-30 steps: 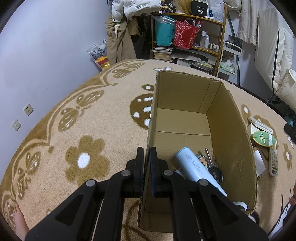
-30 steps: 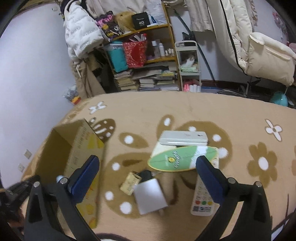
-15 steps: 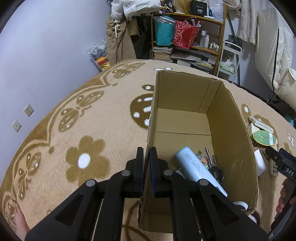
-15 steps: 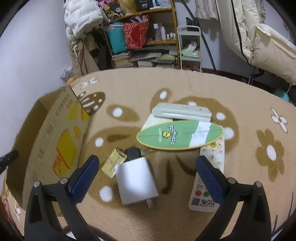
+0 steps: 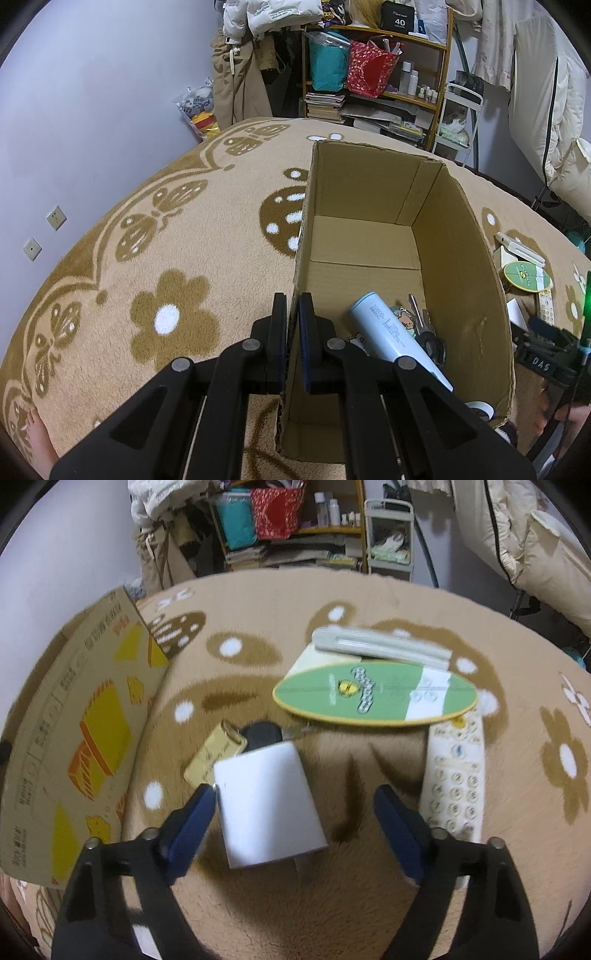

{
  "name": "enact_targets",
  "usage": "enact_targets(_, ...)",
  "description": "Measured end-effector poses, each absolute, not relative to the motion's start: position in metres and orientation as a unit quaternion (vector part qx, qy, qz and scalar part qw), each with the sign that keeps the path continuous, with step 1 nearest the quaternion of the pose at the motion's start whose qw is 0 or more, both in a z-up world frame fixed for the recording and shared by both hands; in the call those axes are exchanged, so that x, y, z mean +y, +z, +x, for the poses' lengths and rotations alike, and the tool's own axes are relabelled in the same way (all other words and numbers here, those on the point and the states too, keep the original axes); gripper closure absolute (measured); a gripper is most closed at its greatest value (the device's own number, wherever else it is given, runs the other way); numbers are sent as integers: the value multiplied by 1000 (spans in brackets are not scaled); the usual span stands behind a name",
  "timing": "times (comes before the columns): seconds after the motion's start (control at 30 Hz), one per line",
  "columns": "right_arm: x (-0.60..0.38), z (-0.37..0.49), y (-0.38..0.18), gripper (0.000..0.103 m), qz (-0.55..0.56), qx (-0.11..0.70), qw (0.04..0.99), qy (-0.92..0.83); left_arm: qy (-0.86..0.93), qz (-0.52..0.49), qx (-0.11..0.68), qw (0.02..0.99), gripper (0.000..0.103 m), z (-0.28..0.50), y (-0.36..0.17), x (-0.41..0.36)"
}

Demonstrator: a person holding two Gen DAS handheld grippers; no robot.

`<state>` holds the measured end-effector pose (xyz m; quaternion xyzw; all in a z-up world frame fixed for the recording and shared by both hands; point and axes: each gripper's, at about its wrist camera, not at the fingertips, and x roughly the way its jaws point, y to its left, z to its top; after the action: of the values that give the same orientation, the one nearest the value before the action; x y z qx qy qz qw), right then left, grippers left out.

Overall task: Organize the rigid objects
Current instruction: 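Close the right gripper on the white charger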

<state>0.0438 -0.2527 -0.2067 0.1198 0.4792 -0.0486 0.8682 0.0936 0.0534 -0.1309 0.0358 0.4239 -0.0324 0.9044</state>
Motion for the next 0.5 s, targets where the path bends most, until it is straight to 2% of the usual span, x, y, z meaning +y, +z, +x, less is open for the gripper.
enact_targets(0.1, -251, 43, -209, 17, 119, 479, 868, -50, -33, 37, 424, 904, 97, 93, -131, 53)
enact_targets(0.23, -243, 43, -207, 43, 117, 479, 869, -31, -33, 34, 424, 904, 97, 92, -131, 52)
enact_targets(0.5, -242, 43, -197, 46, 114, 479, 869, -50, -33, 34, 424, 904, 97, 92, -130, 53)
